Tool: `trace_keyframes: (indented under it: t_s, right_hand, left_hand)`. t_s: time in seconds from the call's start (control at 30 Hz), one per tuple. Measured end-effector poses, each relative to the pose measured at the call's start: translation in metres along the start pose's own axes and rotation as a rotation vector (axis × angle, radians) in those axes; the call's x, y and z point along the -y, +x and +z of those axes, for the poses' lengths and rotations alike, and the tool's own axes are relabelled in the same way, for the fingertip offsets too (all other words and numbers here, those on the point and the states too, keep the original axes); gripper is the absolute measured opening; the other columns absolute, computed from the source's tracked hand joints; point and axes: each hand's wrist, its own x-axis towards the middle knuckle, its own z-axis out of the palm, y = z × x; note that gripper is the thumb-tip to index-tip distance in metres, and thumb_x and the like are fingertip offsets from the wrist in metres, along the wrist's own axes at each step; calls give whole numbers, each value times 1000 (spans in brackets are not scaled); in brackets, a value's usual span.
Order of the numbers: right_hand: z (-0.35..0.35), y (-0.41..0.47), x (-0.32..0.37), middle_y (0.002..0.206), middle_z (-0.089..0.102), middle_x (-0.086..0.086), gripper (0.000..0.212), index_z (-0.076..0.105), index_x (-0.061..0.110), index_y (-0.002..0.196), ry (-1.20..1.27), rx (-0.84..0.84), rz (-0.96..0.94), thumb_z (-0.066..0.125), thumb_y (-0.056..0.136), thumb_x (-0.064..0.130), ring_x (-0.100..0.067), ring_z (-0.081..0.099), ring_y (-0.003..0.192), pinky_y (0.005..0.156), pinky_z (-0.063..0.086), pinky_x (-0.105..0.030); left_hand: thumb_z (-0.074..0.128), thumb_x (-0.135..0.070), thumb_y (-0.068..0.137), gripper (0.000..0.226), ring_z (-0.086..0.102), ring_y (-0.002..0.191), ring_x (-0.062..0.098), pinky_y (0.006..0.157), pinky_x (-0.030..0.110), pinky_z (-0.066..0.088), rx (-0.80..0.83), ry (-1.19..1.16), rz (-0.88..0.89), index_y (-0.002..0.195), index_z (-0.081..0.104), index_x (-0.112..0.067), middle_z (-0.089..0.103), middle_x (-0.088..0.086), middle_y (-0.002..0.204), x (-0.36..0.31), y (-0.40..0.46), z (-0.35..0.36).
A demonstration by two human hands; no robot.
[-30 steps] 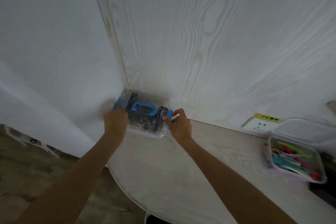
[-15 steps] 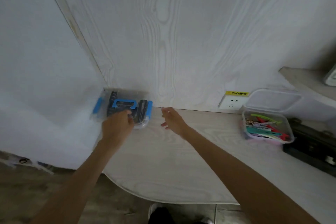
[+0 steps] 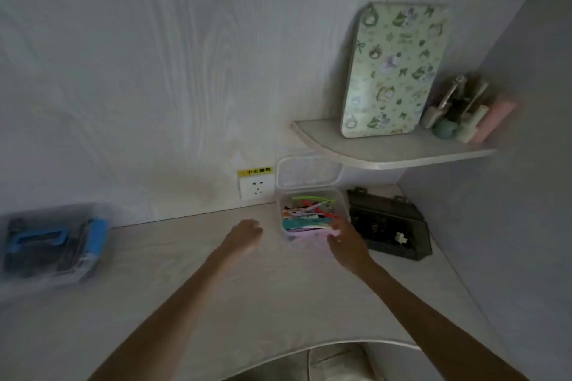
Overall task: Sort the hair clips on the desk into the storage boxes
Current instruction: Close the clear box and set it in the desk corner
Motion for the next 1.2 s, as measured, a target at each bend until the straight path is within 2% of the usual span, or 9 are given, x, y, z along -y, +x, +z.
trace_keyframes:
  t_s: [0.13,0.23,0.43,0.57,0.7,0.8,0.93,1.07,1.2]
  right_hand:
    - [-11,7,-38,131,48,-11,39,39,13,133,9,-44,-89,41,94,12,-27,53,112,91,44,-34]
    - [-18,9,-53,134,46,-8,52,28,22,143,-151,33,-222,39,94,9,-26,49,114,92,44,-34]
    - [-22,16,-53,133,50,-7,47,40,25,137,-267,78,-303,41,92,9,-23,46,117,96,41,-31]
    - [-18,9,-47,139,47,-4,41,42,19,135,-245,140,-341,44,94,14,-18,46,124,101,37,-24]
    - [-9,3,-42,132,50,-3,38,46,19,130,-173,149,-355,50,93,19,-17,51,115,92,39,-19]
    - [-3,5,-40,127,54,-2,32,52,19,123,-130,200,-320,53,91,19,-17,55,107,87,43,-23]
    - [-10,7,-36,117,64,-2,23,66,22,108,-104,191,-314,48,94,20,-19,60,102,78,44,-22]
    - [-20,8,-43,103,70,-5,34,61,39,74,49,218,-231,53,88,9,-22,65,91,84,54,-39]
    - [-25,0,-60,80,68,-5,17,69,15,83,178,325,-146,58,84,2,-6,65,64,65,55,-23]
  left_hand:
    - [50,-29,91,42,58,103,30,87,38,52,-11,-69,-36,124,52,-2,55,19,126,-21,34,47]
    - [62,-25,84,33,66,90,31,80,38,56,-52,-106,-14,111,63,-7,66,17,108,-32,44,63]
    - [70,-4,78,19,63,70,27,64,34,56,-77,-171,-71,96,67,-8,66,10,89,-43,29,56]
    - [66,-1,80,18,65,69,27,70,41,59,-130,-269,-117,91,65,-15,65,11,82,-22,17,46]
    - [56,-8,90,2,60,77,24,57,29,47,-83,-404,-219,92,57,-8,61,12,92,-6,5,29]
    - [46,-10,95,23,54,88,25,65,34,49,-146,-312,-232,73,50,-8,54,13,96,-4,17,22]
    - [43,-16,97,11,52,66,15,58,27,50,-61,-186,-48,93,52,-11,54,9,90,-18,24,33]
    - [48,-36,94,30,59,66,22,65,30,49,-125,35,-4,87,67,-13,63,7,83,-18,21,43]
    - [61,-26,87,18,63,65,17,67,29,57,-27,75,-81,82,65,-8,64,3,75,-12,9,41]
